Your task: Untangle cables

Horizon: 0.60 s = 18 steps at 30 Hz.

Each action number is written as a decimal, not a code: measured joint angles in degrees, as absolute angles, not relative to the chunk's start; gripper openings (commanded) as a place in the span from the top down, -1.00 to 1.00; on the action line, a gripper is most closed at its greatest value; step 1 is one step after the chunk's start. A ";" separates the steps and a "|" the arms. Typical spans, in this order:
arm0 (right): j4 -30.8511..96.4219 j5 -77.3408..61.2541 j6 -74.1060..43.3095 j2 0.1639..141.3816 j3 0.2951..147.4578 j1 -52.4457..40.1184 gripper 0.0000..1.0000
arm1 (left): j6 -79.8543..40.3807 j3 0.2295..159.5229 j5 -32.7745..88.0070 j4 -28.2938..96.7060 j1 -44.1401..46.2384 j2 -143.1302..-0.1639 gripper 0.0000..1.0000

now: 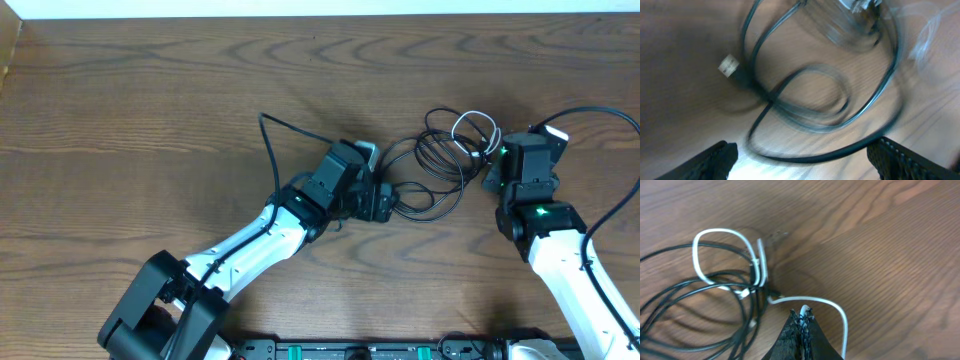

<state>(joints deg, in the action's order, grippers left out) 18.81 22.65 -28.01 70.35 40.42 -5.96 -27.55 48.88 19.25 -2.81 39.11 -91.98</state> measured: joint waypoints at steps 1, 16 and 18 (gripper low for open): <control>19.09 21.93 -28.64 70.04 40.42 -5.96 0.98 | -29.71 48.88 19.27 -4.38 39.11 -91.98 -0.78; 25.17 18.83 -31.42 63.26 40.42 -5.93 0.98 | -54.68 48.86 13.10 -24.10 40.77 -98.74 -0.77; 26.37 18.79 -31.44 62.35 40.42 -5.78 0.98 | -57.91 48.88 12.93 -27.00 41.98 -101.54 -0.77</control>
